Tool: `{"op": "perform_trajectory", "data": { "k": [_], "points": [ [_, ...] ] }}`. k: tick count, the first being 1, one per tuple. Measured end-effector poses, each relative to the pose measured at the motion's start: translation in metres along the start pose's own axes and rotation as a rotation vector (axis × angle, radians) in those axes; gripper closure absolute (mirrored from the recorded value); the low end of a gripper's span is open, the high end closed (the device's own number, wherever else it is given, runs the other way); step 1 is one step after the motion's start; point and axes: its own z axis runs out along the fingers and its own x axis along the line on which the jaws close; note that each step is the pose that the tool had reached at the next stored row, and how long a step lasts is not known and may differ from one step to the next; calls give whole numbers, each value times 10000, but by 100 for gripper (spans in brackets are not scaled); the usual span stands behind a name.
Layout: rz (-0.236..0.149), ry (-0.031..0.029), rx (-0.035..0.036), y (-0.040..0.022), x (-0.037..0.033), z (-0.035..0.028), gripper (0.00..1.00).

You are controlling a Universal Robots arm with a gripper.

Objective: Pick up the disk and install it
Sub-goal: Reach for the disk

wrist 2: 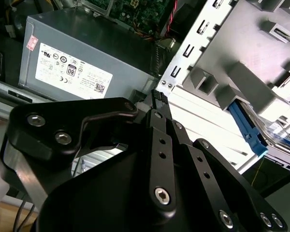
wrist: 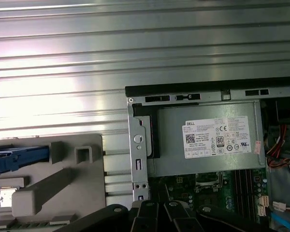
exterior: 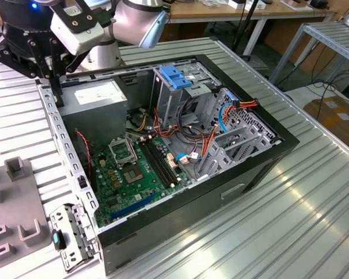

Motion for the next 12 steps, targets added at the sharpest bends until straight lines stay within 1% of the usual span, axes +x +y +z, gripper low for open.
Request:
{"op": "perform_trajectory", "data": {
  "k": [12],
  "points": [
    [1,0,0,-7,91,-3,89]
  ]
}}
